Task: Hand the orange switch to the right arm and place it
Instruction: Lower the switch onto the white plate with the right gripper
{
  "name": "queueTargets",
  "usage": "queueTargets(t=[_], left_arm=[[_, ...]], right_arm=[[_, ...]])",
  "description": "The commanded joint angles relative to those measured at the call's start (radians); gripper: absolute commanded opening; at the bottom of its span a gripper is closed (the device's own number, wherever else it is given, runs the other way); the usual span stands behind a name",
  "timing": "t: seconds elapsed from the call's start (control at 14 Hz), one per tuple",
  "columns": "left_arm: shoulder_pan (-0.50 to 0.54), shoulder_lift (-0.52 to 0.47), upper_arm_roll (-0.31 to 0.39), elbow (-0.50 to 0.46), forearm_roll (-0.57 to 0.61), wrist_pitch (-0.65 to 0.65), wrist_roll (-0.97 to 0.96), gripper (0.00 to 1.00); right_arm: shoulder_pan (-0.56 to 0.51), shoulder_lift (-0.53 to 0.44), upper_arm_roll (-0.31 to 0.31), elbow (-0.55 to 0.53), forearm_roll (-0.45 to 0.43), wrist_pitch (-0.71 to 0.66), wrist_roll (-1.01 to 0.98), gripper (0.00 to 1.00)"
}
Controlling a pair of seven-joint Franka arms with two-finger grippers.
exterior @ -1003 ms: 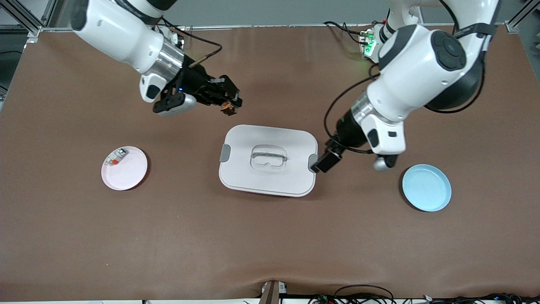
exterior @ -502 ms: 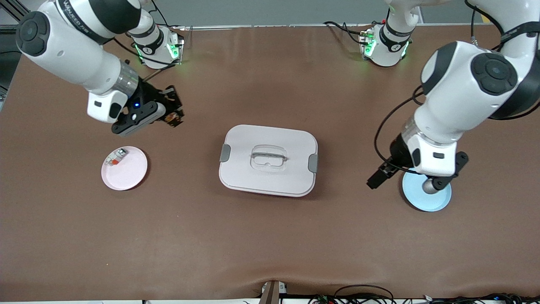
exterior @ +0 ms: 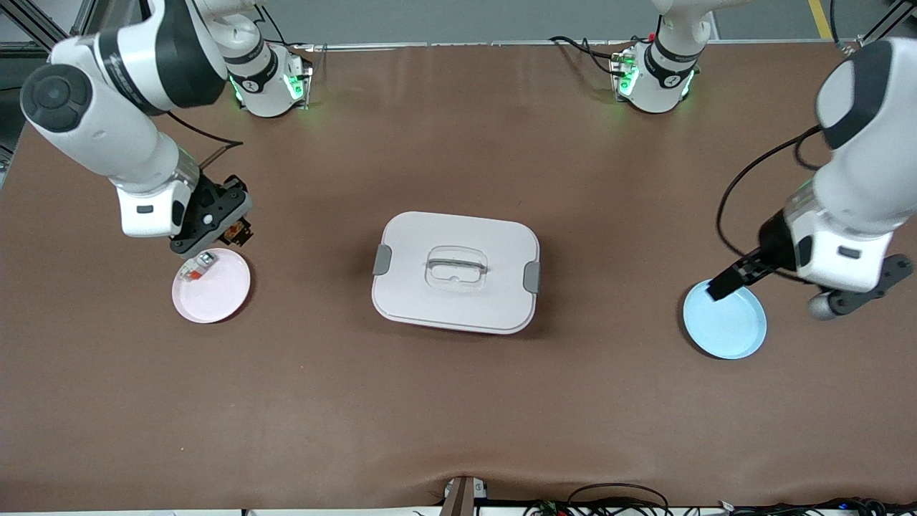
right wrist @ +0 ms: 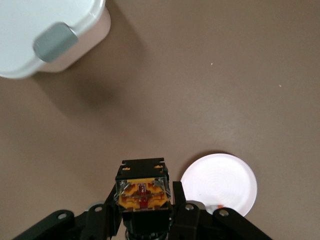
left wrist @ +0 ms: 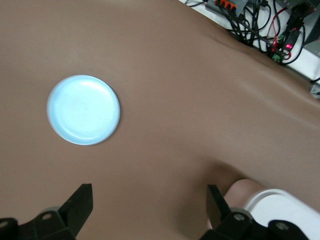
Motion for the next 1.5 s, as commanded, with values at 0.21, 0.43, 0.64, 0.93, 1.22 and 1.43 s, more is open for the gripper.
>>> queueTargets(t=[0.21,0.43,0.64,0.93,1.22,1.43], left_arm=[[0.045,-0.081,-0.005,-0.013,0.017,-0.095,0.176,1.0],[0.014,-0.116,0.053,-0.015,0.015,-0.136,0.245,1.0],[-0.078,-0.154,0.167,-0.021,0.004,-0.198,0.349,1.0],[-0.194,-0.208,0.311,-0.061,-0.005,-0.235,0.455,1.0],[-0.265,-0.263,0.422,-0.121,-0.075,-0.235,0.493,1.0],[-0.268,-0.291,0.428,-0.15,-0.077,-0.226,0.529,1.0]], right_arm=[[-0.111,-0.003,0.017,-0.187,-0.051,0.271,-0.311,0.0],[-0.153,0.017,0.017,-0.201,-0.063,0.277,-0.4,0.0],[-0.202,0.039,0.017,-0.204,-0.065,0.28,-0.492,0.0],[-0.239,0.079,0.017,-0.224,-0.085,0.315,-0.551,0.0],[-0.254,0.121,0.015,-0.292,-0.085,0.481,-0.644,0.0],[-0.263,0.154,0.015,-0.293,-0.086,0.507,-0.644,0.0]])
